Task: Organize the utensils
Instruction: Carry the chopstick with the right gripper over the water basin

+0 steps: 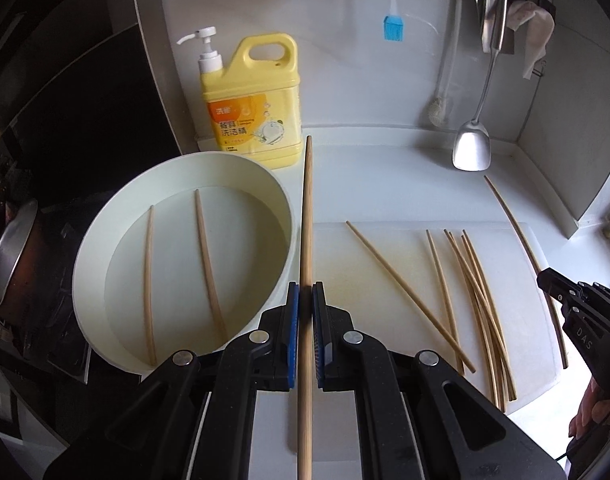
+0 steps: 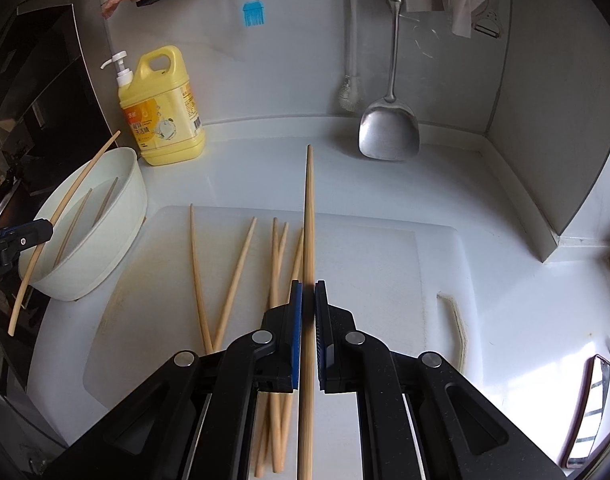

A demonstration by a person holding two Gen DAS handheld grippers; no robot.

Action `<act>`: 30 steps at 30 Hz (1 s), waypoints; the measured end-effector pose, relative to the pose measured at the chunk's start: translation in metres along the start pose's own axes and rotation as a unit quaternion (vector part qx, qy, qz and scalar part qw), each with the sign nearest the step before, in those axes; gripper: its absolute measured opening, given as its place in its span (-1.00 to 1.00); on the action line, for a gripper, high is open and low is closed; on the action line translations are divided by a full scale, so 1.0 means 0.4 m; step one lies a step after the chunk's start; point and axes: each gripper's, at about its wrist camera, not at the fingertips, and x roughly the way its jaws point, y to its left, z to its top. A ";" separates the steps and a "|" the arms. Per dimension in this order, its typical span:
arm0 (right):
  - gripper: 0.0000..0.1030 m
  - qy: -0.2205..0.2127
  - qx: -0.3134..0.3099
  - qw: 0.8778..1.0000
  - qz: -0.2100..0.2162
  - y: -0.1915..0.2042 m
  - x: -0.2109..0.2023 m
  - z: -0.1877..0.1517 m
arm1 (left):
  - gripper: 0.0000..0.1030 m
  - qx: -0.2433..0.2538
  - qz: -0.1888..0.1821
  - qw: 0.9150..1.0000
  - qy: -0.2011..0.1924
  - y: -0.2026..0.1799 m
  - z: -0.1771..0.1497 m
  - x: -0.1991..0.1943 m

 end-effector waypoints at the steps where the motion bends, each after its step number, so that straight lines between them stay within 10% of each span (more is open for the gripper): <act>1: -0.88 -0.001 -0.003 1.000 0.005 0.016 0.000 0.009 | -0.86 -0.007 0.003 1.000 -0.001 0.014 0.000 -0.004; 30: -0.88 0.000 -0.092 0.984 0.153 0.582 0.150 0.225 | -0.86 -0.121 0.035 0.992 0.013 0.446 0.023 0.059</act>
